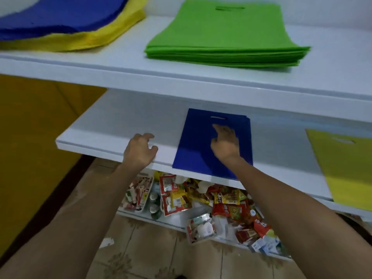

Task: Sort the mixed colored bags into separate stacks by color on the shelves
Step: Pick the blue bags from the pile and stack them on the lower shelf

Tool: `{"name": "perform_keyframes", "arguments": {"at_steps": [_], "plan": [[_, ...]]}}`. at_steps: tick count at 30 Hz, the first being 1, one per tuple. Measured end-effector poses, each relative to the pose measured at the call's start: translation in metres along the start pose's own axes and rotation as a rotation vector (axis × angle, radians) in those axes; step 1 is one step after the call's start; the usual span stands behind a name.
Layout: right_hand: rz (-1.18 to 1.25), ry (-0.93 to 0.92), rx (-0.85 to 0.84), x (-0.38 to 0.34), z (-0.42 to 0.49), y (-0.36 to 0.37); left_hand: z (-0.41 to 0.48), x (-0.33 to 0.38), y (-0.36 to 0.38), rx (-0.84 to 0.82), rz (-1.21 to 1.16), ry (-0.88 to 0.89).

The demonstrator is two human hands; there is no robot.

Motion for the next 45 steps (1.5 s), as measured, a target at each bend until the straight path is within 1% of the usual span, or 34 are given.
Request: {"name": "perform_keyframes", "arguments": {"at_steps": [3,7,11,14,18,22,27,34,38,40,43,45], "plan": [[0.051,-0.194,-0.067,-0.08,-0.016,0.002,-0.031,-0.024,-0.065,0.062,0.07,-0.057],[0.106,-0.464,-0.227,-0.212,-0.057,0.008,-0.094,-0.067,-0.169,0.174,0.183,-0.172],[0.197,-0.737,-0.233,-0.35,-0.118,-0.008,-0.167,-0.111,-0.282,0.312,0.246,-0.327],[0.24,-0.947,-0.219,-0.434,-0.169,-0.031,-0.226,-0.136,-0.352,0.469,0.268,-0.434],[0.285,-1.115,-0.231,-0.512,-0.218,-0.05,-0.294,-0.154,-0.416,0.637,0.259,-0.547],[0.325,-1.196,-0.233,-0.555,-0.245,-0.052,-0.327,-0.174,-0.447,0.717,0.244,-0.592],[0.322,-1.225,-0.208,-0.596,-0.243,-0.03,-0.313,-0.211,-0.46,0.699,0.243,-0.619],[0.263,-1.174,-0.18,-0.662,-0.186,0.029,-0.225,-0.295,-0.48,0.633,0.195,-0.538],[0.247,-1.064,-0.121,-0.715,-0.114,0.033,-0.139,-0.334,-0.525,0.636,0.17,-0.435],[0.232,-0.997,-0.072,-0.728,-0.077,0.024,-0.092,-0.34,-0.537,0.589,0.17,-0.364],[0.197,-0.888,0.01,-0.727,-0.019,0.005,-0.014,-0.337,-0.552,0.54,0.164,-0.245],[0.196,-0.795,0.067,-0.708,0.016,-0.012,0.038,-0.324,-0.548,0.494,0.144,-0.157]]}}
Point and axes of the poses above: each hand's wrist, its own z-axis towards the middle knuckle, its own y-axis out of the palm, x = y × z, the point moved 10 cm from there along z, towards the middle knuckle
